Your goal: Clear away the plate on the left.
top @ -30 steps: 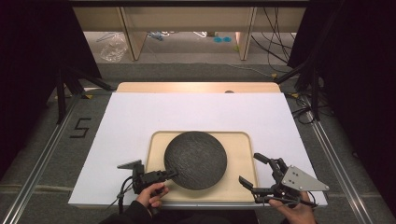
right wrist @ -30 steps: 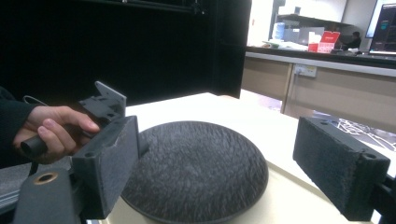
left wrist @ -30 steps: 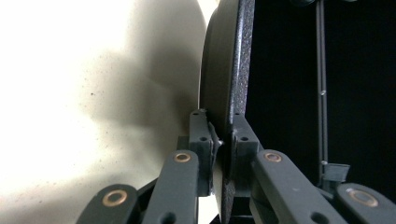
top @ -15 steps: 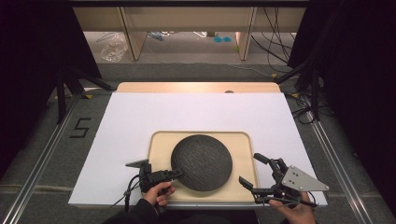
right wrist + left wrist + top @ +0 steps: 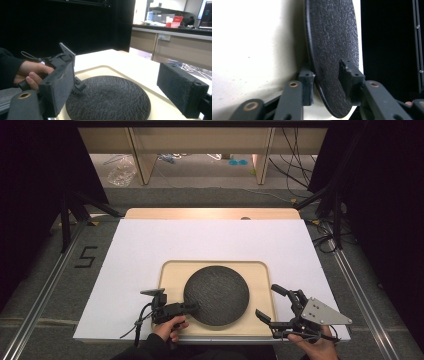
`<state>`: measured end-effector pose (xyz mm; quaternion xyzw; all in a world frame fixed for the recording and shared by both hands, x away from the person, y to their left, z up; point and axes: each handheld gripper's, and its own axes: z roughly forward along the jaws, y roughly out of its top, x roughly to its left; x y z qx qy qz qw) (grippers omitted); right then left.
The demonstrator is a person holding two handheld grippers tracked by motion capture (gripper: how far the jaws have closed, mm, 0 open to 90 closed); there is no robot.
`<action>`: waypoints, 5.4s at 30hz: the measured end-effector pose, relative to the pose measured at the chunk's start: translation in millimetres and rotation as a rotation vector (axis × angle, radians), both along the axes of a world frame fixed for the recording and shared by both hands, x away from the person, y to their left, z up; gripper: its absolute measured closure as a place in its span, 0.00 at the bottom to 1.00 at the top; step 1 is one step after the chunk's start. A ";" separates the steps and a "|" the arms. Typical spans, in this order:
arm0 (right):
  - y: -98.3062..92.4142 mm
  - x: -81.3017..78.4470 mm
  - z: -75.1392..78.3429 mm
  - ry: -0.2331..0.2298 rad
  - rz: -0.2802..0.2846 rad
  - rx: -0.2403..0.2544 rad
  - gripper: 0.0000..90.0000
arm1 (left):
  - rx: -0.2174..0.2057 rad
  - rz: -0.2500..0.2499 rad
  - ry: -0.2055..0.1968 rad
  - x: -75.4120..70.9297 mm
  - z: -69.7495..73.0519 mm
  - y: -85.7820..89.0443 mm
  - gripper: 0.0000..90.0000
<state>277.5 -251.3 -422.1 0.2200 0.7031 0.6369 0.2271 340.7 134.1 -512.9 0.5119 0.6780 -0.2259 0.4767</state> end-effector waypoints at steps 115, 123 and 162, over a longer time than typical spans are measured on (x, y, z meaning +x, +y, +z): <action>0.4 0.0 -0.7 -0.001 -0.004 -0.006 0.18 | 0.635 -0.071 -1.080 -76.3 101.9 47.1 0.17; 0.6 0.2 -0.9 -0.004 -0.002 -0.009 0.18 | 0.643 -0.074 -1.086 -87.2 102.3 49.0 0.16; 1.2 0.6 -1.4 -0.012 -0.007 -0.007 0.18 | 0.665 -0.078 -1.055 -100.8 100.2 62.3 0.16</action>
